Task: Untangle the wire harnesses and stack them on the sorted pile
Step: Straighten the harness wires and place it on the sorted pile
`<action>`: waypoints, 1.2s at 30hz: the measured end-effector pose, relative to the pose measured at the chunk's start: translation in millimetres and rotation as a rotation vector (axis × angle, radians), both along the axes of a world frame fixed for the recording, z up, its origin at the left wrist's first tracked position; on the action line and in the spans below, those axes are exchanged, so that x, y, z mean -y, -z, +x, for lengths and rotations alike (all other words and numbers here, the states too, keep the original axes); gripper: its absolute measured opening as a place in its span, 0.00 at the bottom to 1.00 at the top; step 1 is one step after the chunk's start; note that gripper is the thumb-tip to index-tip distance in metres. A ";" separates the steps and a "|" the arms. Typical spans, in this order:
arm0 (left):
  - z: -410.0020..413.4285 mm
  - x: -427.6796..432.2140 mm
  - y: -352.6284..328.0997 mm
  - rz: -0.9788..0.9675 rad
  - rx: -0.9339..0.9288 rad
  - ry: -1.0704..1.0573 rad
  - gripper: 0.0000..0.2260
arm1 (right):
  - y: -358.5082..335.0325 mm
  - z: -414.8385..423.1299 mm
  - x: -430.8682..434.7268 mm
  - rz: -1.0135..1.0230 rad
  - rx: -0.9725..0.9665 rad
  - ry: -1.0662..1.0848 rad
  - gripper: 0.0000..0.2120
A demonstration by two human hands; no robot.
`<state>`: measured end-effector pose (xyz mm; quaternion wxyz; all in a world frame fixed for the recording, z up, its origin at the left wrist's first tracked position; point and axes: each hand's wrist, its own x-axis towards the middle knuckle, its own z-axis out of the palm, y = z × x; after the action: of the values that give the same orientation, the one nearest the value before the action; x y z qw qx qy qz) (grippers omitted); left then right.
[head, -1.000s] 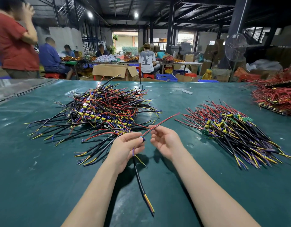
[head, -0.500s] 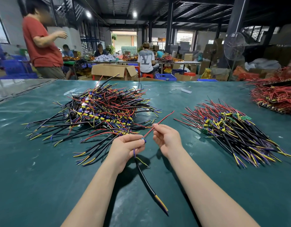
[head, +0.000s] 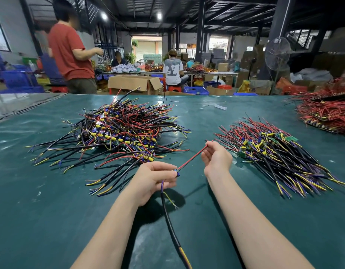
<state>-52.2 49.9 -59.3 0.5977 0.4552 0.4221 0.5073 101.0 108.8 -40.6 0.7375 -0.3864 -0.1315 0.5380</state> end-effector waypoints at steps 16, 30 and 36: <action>1.1 0.9 -7.4 0.192 -0.383 0.088 0.10 | 9.2 1.9 -5.2 0.025 0.203 -0.151 0.16; -12.6 -11.4 -4.2 0.126 0.177 -0.520 0.07 | 24.3 -42.7 25.4 0.093 1.227 -0.537 0.17; -14.3 -11.4 -9.0 0.085 0.420 -0.527 0.07 | 15.7 -49.8 29.2 0.245 0.975 -0.616 0.12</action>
<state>-66.5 61.3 -50.3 0.5006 0.2405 0.3713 0.7441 51.2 79.6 -56.3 0.4411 -0.4451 -0.6226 0.4687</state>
